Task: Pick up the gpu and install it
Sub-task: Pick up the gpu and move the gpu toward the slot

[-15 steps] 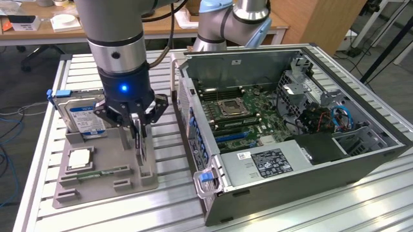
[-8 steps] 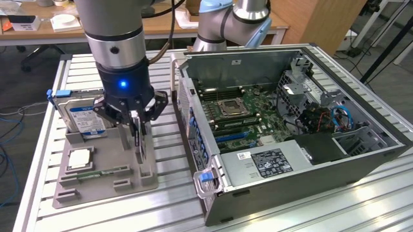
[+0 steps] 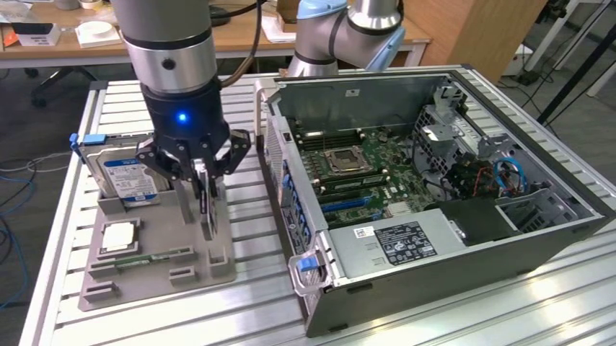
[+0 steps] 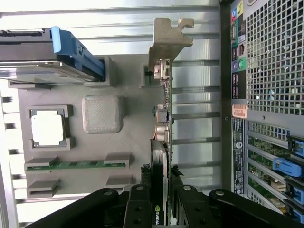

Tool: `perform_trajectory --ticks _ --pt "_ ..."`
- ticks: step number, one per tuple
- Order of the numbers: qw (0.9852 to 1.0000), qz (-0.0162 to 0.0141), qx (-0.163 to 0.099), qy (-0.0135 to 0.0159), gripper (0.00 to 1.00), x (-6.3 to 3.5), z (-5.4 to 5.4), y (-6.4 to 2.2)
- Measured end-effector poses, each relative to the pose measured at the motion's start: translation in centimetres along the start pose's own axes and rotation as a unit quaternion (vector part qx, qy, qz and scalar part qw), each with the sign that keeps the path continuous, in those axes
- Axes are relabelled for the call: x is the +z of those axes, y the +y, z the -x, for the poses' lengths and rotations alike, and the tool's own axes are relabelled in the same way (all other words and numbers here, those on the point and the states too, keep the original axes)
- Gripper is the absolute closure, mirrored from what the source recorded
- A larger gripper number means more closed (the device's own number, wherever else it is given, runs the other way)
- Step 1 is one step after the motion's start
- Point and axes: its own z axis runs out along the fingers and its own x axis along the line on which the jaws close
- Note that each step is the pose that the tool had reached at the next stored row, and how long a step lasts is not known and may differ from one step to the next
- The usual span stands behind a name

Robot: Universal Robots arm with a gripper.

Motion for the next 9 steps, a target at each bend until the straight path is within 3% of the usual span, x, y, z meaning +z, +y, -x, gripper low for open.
perform_trajectory --ticks 9 --pt "1.0000 0.0000 0.000 0.0000 0.74 -0.08 0.00 0.00"
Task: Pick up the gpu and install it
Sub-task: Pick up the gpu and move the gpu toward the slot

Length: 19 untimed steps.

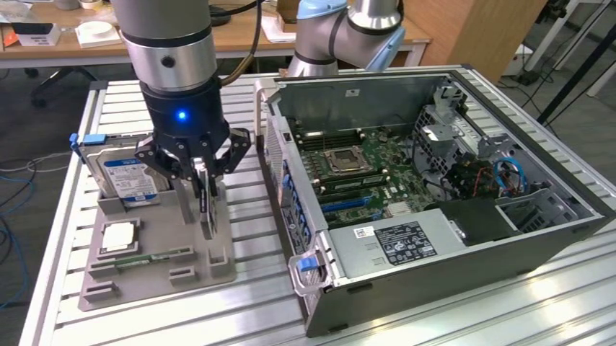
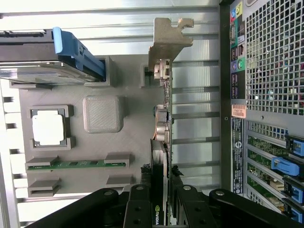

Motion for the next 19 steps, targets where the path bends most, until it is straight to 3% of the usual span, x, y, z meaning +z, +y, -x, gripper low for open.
perform_trajectory --ticks 19 --pt "1.0000 0.0000 0.000 0.0000 0.74 -0.91 0.03 -0.02"
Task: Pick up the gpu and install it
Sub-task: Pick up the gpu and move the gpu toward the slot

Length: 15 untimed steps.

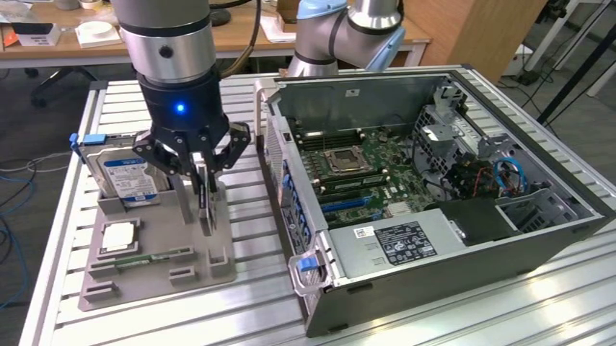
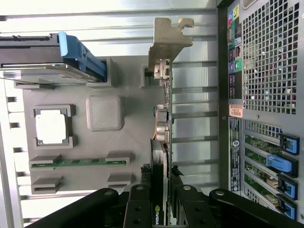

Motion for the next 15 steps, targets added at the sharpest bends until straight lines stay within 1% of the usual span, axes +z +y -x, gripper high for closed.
perform_trajectory --ticks 15 --pt "1.0000 0.0001 0.000 -0.0001 0.74 -1.27 0.0 -0.03"
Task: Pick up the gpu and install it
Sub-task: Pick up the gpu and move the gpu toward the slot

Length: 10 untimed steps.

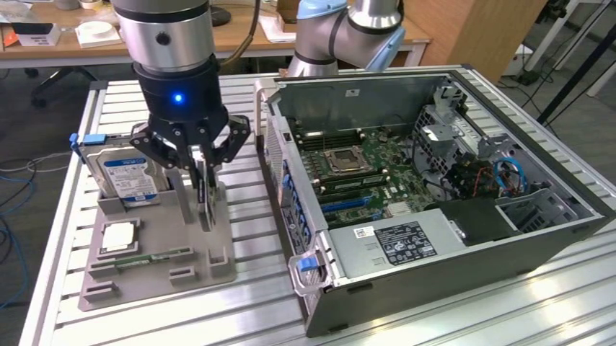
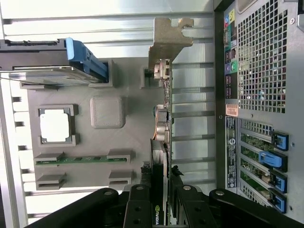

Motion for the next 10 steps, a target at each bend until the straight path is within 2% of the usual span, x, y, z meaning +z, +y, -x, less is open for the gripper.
perform_trajectory --ticks 10 --pt "1.0000 -0.0001 0.000 0.0001 0.74 -1.97 0.1 -0.05"
